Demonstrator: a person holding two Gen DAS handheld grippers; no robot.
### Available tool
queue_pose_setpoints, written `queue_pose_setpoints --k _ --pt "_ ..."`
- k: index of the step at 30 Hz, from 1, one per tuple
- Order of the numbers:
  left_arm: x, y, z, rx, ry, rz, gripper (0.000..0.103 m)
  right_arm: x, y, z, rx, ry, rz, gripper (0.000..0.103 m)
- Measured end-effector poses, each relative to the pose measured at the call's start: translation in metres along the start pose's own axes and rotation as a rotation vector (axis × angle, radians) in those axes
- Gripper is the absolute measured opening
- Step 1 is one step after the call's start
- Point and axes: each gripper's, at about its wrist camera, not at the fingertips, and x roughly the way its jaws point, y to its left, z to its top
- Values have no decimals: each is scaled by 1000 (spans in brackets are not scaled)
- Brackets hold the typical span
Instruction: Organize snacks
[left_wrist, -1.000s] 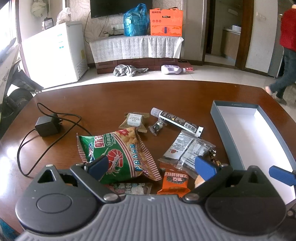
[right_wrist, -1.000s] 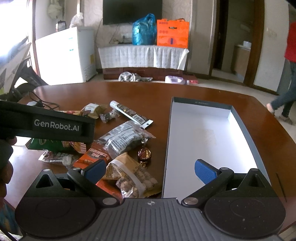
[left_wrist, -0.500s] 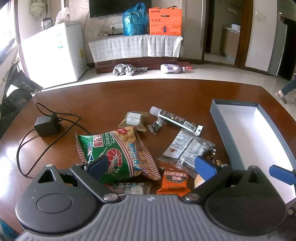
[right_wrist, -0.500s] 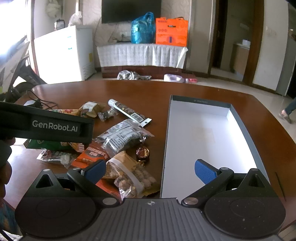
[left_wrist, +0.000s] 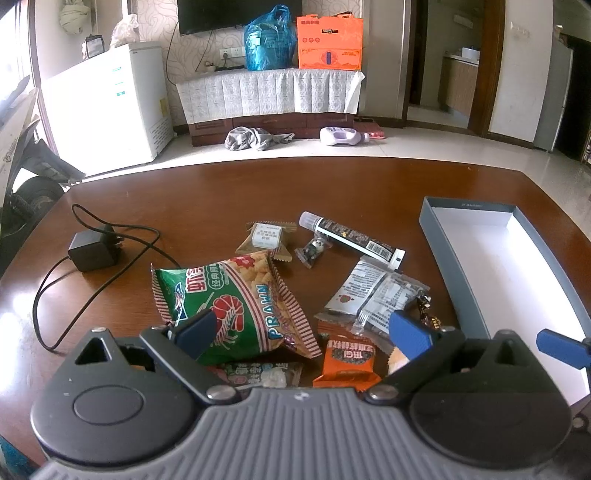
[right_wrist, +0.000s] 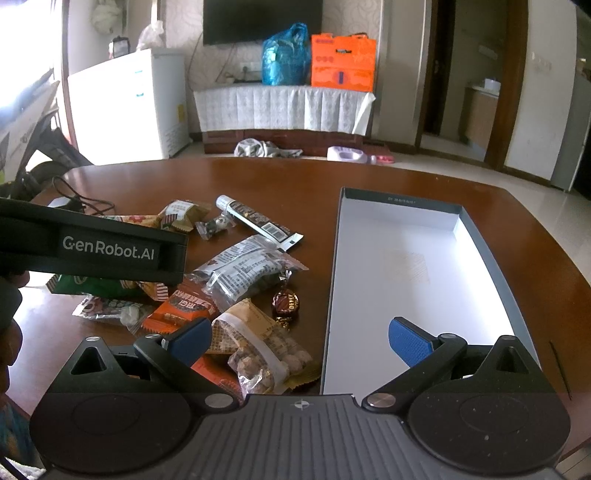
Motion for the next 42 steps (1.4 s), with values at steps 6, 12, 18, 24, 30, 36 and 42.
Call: queue_pose_setpoints --k 6,12,18,24,30,36,42 --pt "0 0 0 0 1 1 100 0 0 0 -1 -1 -1 103" --pt "0 -1 0 3 3 -1 100 0 1 -1 -2 1 0 103" --pt "0 -1 0 2 4 -1 100 1 1 -1 -4 4 0 103" --pt "0 -1 0 2 5 0 100 2 3 -2 -8 7 4 103" --pt "1 2 -1 -6 -11 -12 100 2 3 -3 -25 10 35 103" --pt "-5 24 7 -68 -92 -6 100 -4 5 -4 -99 -34 153 103" --pt "2 39 5 -108 -83 -46 88 1 6 0 -159 -43 224 100"
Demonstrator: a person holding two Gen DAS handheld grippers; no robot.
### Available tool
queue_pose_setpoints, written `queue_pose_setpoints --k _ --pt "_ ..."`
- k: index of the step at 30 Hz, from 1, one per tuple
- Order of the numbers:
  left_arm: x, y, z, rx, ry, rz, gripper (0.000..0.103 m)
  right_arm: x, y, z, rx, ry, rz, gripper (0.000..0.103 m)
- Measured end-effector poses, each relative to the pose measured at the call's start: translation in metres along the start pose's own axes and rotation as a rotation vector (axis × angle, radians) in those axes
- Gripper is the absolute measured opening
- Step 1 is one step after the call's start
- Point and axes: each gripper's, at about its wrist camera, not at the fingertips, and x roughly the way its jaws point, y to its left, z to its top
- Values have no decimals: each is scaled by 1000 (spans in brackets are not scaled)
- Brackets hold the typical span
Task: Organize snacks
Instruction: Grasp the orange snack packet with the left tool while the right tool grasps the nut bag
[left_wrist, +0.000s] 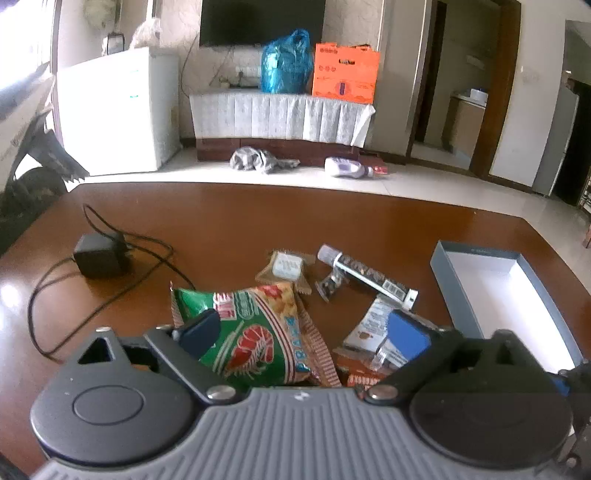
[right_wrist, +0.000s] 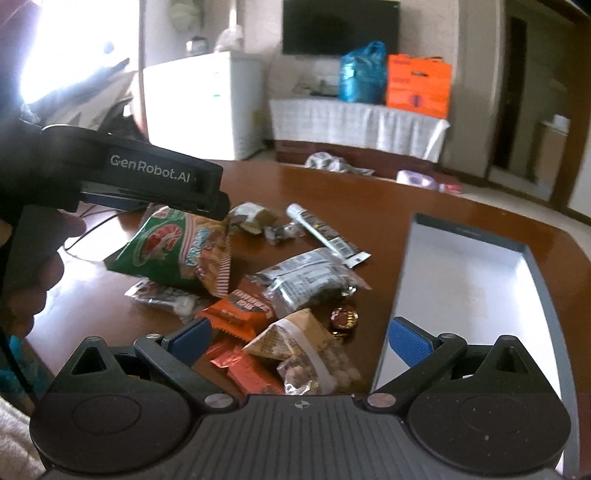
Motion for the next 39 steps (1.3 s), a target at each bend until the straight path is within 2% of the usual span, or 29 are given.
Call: queue_pose_setpoints --k 3,6,9,12,14,19,26,35,37,39 --pt "6 -2 -1 9 30 -32 76 6 1 0 -48 15 13 88" --pt "8 -9 -3 37 35 -67 67 15 5 -2 -107 30 12 80" --pt "12 -14 -7 53 58 -143 57 23 4 -3 -117 55 31 69" --pt "19 -20 -13 87 93 -193 39 27 2 -4 -110 69 49 66" --pt "26 -25 -17 115 125 -204 35 28 1 -4 -113 66 53 65" --pt "35 -32 -22 140 164 -227 32 28 3 -5 -137 67 55 63" --pt "48 -37 -31 196 229 -198 32 29 3 -5 -145 89 52 65" --pt "57 -39 -37 208 200 -185 34 35 7 -7 -165 85 41 66" --pt "58 -39 -37 204 205 -186 34 34 6 -6 -155 91 49 62" --pt "56 -38 -36 201 220 -186 34 34 1 -5 -131 105 65 44"
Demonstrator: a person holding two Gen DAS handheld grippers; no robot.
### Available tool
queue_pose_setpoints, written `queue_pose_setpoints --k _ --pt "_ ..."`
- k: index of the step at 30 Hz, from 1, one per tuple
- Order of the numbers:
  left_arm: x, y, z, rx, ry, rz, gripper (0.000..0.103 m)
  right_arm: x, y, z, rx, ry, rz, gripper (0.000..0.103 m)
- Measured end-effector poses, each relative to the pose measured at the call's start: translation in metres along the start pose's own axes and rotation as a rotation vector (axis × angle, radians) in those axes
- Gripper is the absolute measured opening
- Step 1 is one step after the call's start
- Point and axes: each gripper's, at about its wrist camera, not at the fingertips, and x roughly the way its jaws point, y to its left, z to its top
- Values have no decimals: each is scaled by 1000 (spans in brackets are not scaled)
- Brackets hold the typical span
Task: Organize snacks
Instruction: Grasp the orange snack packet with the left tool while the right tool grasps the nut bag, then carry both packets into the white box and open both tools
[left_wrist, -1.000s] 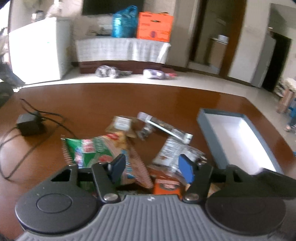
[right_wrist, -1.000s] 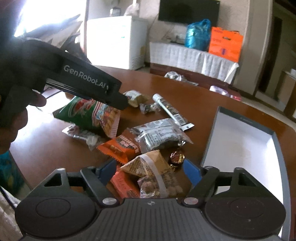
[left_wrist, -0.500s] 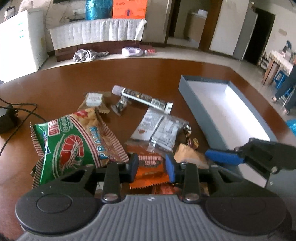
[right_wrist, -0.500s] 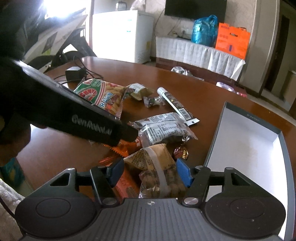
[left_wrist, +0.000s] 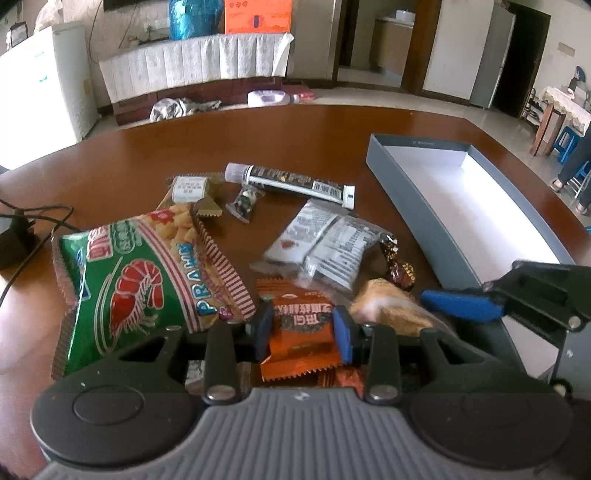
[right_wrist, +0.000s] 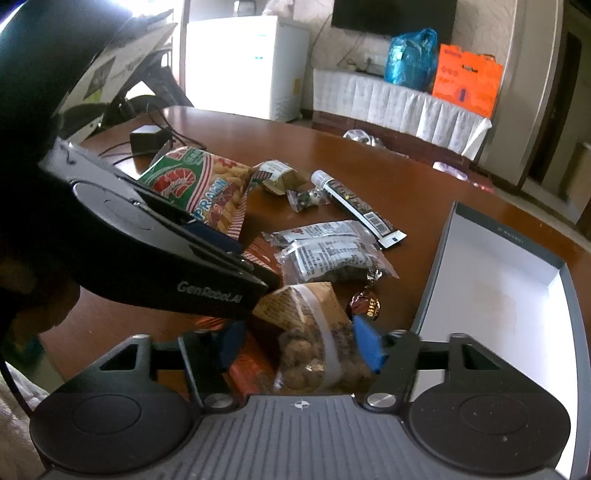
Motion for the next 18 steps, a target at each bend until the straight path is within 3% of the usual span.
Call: queue_pose_setpoints --k 6,11,18 --pt "1 -12 -3 102 -15 41 34 0 0 -4 -7 -6 -5 37" --pt "-5 -9 -1 74 -21 51 33 -5 -5 -5 51 -28 26 35" --pt "-48 -13 6 76 -151 85 33 -34 -8 -1 88 -162 38 35"
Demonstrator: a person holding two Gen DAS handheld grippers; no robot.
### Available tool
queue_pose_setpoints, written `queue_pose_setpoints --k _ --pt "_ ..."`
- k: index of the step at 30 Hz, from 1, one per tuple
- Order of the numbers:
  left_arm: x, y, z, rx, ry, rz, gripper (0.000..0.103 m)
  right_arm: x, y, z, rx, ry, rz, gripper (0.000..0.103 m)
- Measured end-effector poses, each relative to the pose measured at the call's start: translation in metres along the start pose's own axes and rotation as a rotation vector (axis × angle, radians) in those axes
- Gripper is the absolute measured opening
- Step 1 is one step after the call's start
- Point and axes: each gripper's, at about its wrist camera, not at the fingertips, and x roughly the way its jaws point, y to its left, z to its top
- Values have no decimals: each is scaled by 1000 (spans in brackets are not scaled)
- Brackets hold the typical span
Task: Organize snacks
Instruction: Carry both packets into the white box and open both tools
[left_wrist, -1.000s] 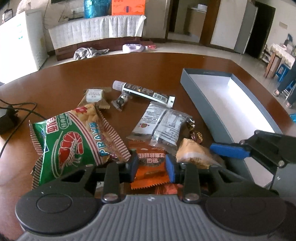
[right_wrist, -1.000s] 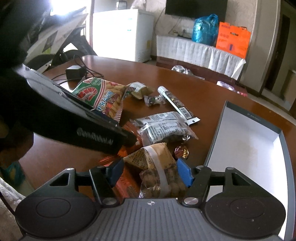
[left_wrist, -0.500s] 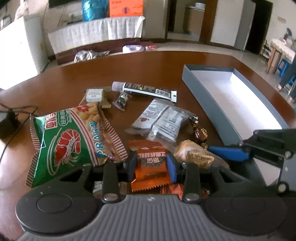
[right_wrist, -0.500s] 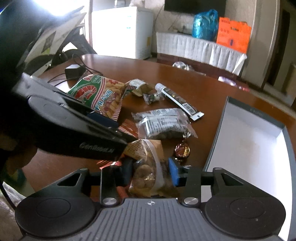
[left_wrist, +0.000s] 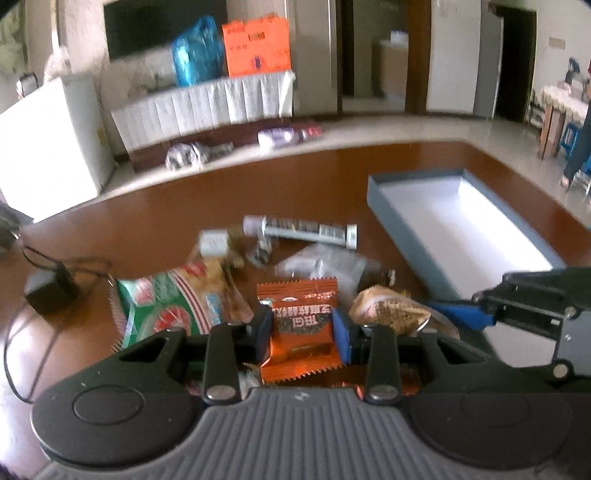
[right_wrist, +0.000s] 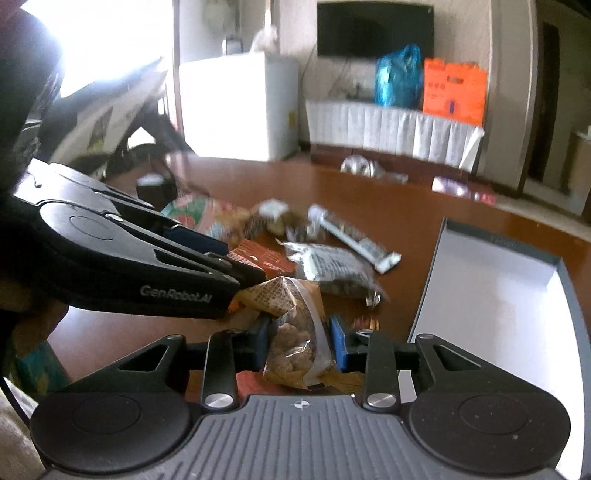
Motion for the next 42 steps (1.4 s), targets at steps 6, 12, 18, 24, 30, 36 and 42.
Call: queue_pose_setpoints --k 6,12,18,24,30,36,42 --pt "-31 -6 12 -30 -177 -46 33 -31 -15 9 61 -99 -18 35" --pt "-32 -28 19 -39 -216 -145 33 -63 -44 8 86 -125 -107 35" --pt "-18 -67 26 -28 -235 -226 33 -71 -81 -9 137 -60 -221 35" --pt "12 -121 33 30 -263 -209 33 -58 -112 -14 207 -33 -313 35" --pt "59 -134 50 -35 -241 -182 33 -29 -139 -8 243 -32 -370 35" --pt "88 -134 61 -73 -231 -147 33 -4 -163 2 303 -44 -370 35" --pt "113 -143 62 -51 -191 -135 33 15 -182 11 341 -50 -358 35"
